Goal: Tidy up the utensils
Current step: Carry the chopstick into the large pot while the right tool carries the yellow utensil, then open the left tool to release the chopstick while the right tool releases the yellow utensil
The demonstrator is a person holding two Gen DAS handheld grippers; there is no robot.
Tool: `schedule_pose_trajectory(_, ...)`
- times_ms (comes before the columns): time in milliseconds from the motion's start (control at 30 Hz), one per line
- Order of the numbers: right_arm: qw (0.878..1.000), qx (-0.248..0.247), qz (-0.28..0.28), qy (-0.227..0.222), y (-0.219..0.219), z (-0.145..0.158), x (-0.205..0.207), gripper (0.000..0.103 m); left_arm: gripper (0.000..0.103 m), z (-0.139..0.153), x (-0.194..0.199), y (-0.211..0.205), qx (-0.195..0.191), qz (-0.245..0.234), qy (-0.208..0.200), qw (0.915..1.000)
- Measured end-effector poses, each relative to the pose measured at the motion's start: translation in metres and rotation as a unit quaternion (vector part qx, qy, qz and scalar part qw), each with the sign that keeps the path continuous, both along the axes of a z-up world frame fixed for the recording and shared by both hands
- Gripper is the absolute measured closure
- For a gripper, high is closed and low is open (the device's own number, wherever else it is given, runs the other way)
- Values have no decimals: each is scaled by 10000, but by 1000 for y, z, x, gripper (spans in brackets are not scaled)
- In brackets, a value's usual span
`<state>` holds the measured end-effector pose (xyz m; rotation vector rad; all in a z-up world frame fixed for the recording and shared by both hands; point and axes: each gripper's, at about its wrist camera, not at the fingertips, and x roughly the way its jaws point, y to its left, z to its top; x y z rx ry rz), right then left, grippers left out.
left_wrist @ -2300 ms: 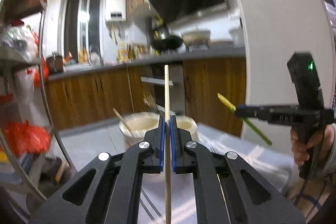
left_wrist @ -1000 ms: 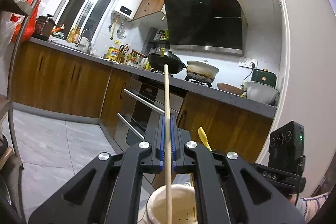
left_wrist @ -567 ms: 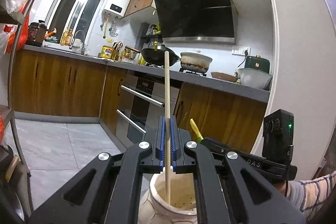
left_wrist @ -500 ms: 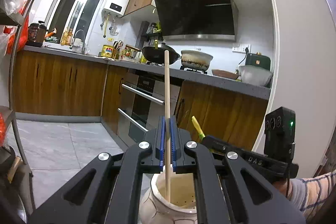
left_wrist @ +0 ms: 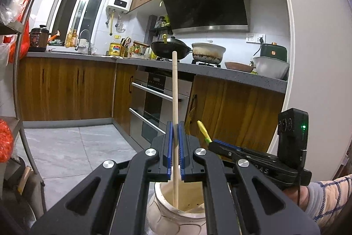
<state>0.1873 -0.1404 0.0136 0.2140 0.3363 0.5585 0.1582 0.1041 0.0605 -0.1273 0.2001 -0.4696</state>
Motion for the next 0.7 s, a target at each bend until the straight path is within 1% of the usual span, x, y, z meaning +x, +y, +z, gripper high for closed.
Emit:
schedule_pose_trajectory(133,9997,-170,27,195,-3,0,-6,93,98,3,0,0,99,56,96,9999)
schedule_pose_trajectory(267,9987,-254,34,447,-4,-4,-7,92,98,6,-1,-3,237,141,172,9995)
schedule_pose_trajectory(400,9981,-253,-16,570,-8,-6,-8,90,97,11,-3,-7,389,246,203,9987)
schedule_pose_trajectory(467,9983,-158,-34,564,-12,-4,-10,81,96,13,-3,-8,421,281,275,9983)
schedule_pose_trajectory(500,9983,-142,-30,565,-13,-3,-11,79,95,13,-4,-8,431,296,283,9982)
schedule_pose_trajectory(567,9987,-86,-58,500,-18,0,-16,69,95,15,-7,-8,451,341,300,9979)
schedule_pose_trajectory(600,9988,-64,-73,480,-19,2,-17,66,95,17,-9,-7,447,355,303,9979)
schedule_pose_trajectory(633,9989,-44,-91,459,-22,5,-20,58,93,17,-12,-6,446,367,300,9979)
schedule_pose_trajectory(667,9990,-46,-128,428,-24,7,-22,47,90,19,-16,-6,448,400,278,9978)
schedule_pose_trajectory(700,9991,-46,-184,367,-27,9,-25,40,84,21,-19,-6,451,426,259,9977)
